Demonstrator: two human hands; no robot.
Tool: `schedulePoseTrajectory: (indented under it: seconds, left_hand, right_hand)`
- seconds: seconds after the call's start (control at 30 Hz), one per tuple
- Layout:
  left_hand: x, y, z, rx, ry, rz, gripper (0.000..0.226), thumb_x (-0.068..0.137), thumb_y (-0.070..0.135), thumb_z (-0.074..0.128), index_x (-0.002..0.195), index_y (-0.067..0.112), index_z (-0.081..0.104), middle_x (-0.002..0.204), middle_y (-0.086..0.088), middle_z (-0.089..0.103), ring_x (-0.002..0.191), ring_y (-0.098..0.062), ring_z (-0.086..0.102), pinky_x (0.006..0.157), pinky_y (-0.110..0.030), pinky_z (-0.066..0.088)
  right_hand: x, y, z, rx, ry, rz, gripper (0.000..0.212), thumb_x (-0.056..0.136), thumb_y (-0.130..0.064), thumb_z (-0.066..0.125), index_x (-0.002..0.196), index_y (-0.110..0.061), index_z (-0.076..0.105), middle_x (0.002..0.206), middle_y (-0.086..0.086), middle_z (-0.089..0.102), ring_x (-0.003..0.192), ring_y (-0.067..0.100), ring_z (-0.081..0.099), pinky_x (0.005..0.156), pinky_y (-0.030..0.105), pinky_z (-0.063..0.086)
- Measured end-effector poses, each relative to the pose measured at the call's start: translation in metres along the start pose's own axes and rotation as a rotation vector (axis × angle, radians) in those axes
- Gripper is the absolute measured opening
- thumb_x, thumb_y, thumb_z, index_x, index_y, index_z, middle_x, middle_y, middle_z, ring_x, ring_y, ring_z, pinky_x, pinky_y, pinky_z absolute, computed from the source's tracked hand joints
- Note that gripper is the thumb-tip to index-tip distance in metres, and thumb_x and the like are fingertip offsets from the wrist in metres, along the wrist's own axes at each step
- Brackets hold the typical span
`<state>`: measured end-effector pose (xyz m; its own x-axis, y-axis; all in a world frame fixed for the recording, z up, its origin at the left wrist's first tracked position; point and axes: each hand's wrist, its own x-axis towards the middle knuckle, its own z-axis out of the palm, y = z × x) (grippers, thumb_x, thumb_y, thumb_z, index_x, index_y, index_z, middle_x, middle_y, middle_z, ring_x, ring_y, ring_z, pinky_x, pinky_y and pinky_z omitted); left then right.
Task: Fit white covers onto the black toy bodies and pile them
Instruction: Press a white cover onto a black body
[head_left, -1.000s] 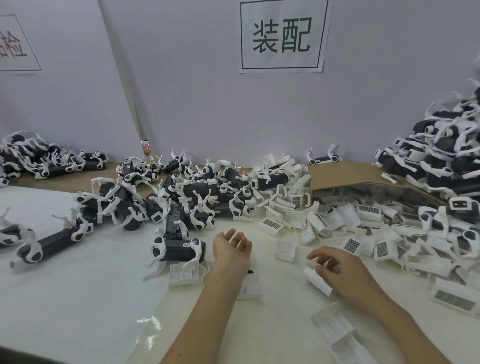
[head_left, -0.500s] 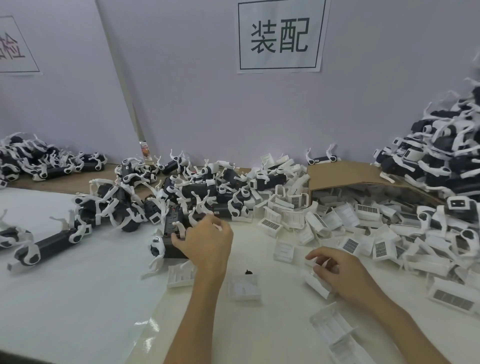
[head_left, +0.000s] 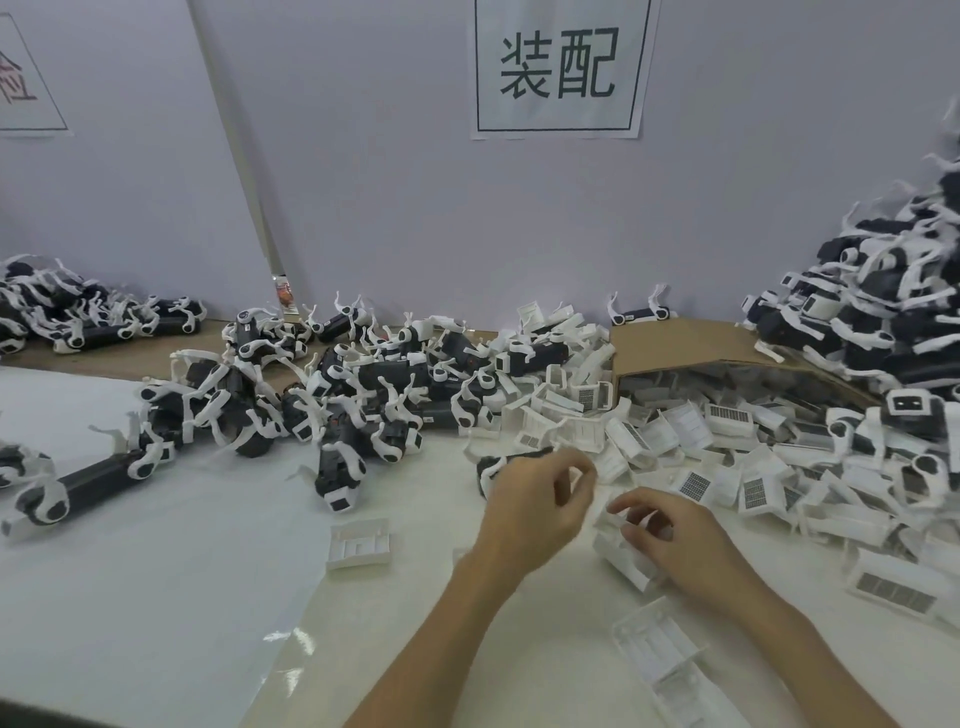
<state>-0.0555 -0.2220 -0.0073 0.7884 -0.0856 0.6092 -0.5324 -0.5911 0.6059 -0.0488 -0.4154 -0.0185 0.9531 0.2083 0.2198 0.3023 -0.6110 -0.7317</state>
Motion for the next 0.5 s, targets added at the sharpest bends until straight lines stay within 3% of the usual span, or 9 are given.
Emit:
schedulePoseTrajectory:
  seconds: [0.07,0.13,0.17,0.23,0.3,0.33,0.4,0.5]
  left_hand:
    - [0.003,0.001,-0.006,0.111,0.277,0.022,0.004,0.09,0.02,0.068,0.086,0.019,0.069,0.065,0.01,0.061,0.06,-0.004,0.05,0.057,-0.026,0.042]
    - [0.006,-0.004,-0.012,0.202,0.448,-0.017,0.015,0.088,0.03,0.073,0.099,0.021,0.071,0.092,0.009,0.069,0.086,-0.011,0.059,0.077,-0.031,0.048]
    - [0.008,-0.01,-0.014,0.25,0.405,-0.086,0.03,0.086,0.038,0.075,0.112,0.023,0.069,0.111,0.01,0.067,0.103,-0.013,0.058,0.09,-0.032,0.044]
    - [0.01,-0.023,-0.016,0.346,0.12,-0.248,0.053,0.083,0.053,0.073,0.13,0.032,0.06,0.135,0.013,0.056,0.127,-0.013,0.048,0.103,-0.035,0.034]
    - [0.008,-0.03,-0.012,0.401,-0.104,-0.346,0.046,0.082,0.053,0.071,0.124,0.036,0.059,0.128,0.014,0.06,0.125,-0.015,0.048,0.097,-0.035,0.039]
    - [0.007,-0.033,-0.01,0.404,-0.119,-0.359,0.036,0.084,0.047,0.071,0.117,0.036,0.062,0.119,0.014,0.064,0.119,-0.017,0.049,0.089,-0.034,0.043]
    - [0.006,-0.034,-0.009,0.35,-0.018,-0.375,0.015,0.091,0.026,0.064,0.104,0.033,0.068,0.103,0.013,0.069,0.109,-0.018,0.052,0.076,-0.032,0.045]
    - [0.007,-0.038,-0.013,0.175,0.126,-0.455,0.032,0.092,0.002,0.051,0.088,0.026,0.071,0.091,0.003,0.071,0.088,-0.021,0.064,0.072,-0.035,0.052]
  right_hand:
    - [0.0,0.001,0.0,0.009,0.003,0.01,0.027,0.09,-0.006,0.07,0.09,-0.033,0.072,0.082,-0.005,0.065,0.06,0.0,0.054,0.062,0.01,0.044]
    - [0.001,0.001,0.0,-0.004,-0.006,0.018,0.027,0.091,-0.008,0.07,0.091,-0.035,0.072,0.084,-0.005,0.065,0.063,-0.001,0.055,0.063,0.01,0.044]
    - [0.001,0.001,0.0,-0.012,-0.009,0.017,0.027,0.091,-0.009,0.069,0.091,-0.036,0.072,0.084,-0.005,0.065,0.064,-0.002,0.055,0.064,0.011,0.044]
    - [0.001,0.001,0.0,-0.005,-0.006,0.014,0.029,0.09,-0.007,0.069,0.091,-0.036,0.072,0.085,-0.005,0.065,0.063,-0.003,0.054,0.065,0.011,0.045]
    - [0.0,0.001,-0.001,0.01,-0.003,0.019,0.031,0.089,-0.005,0.069,0.09,-0.036,0.072,0.084,-0.005,0.064,0.062,-0.003,0.053,0.065,0.012,0.045]
    - [0.0,0.001,-0.001,0.018,-0.003,0.022,0.032,0.089,-0.004,0.068,0.09,-0.036,0.072,0.083,-0.005,0.063,0.061,-0.003,0.053,0.065,0.012,0.046]
    - [0.0,0.001,-0.001,0.031,-0.007,0.027,0.032,0.089,-0.003,0.068,0.089,-0.036,0.072,0.083,-0.005,0.063,0.06,-0.003,0.052,0.063,0.012,0.046]
    - [0.0,0.002,-0.001,0.024,-0.008,0.03,0.031,0.089,-0.004,0.067,0.09,-0.034,0.072,0.084,-0.004,0.063,0.059,-0.002,0.052,0.061,0.012,0.046]
